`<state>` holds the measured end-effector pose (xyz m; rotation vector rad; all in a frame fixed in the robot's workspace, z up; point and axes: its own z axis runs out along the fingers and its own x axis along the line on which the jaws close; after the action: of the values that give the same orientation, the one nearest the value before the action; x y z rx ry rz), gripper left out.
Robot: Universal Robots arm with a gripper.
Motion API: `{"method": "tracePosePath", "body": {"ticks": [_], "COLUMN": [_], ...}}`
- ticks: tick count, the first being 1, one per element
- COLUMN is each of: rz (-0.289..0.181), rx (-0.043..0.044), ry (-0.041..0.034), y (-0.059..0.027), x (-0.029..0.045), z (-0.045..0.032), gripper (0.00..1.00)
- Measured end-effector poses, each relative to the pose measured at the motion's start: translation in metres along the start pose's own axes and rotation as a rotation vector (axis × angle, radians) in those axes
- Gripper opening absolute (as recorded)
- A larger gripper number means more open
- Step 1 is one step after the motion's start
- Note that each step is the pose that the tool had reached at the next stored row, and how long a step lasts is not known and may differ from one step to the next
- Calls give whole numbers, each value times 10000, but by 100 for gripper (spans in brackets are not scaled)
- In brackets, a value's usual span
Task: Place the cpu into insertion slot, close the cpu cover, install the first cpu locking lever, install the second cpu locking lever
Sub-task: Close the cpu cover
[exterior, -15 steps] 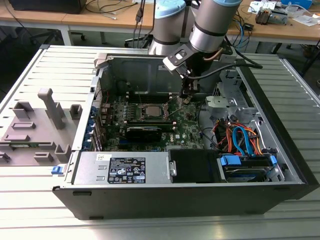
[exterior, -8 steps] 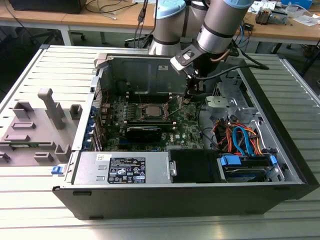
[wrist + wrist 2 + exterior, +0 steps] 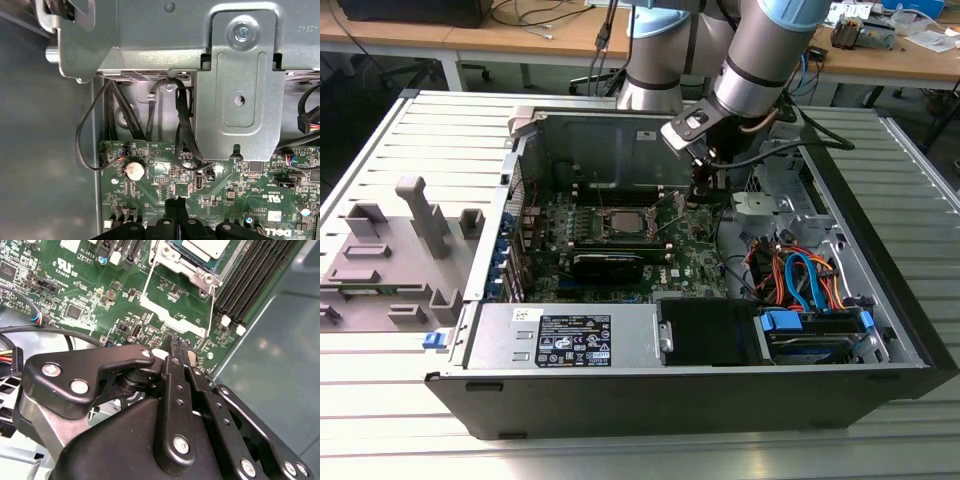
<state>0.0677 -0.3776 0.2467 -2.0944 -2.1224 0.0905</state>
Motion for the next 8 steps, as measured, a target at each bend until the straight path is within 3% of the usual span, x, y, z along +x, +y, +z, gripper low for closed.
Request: {"method": "tracePosePath", "body": {"ticks": [4, 8], "rz": [0, -1], "rx": [-1, -7], "ry": [2, 4], "y": [-39, -102], "x": [-27, -123], "z": [12, 15], "gripper": [11, 11]}}
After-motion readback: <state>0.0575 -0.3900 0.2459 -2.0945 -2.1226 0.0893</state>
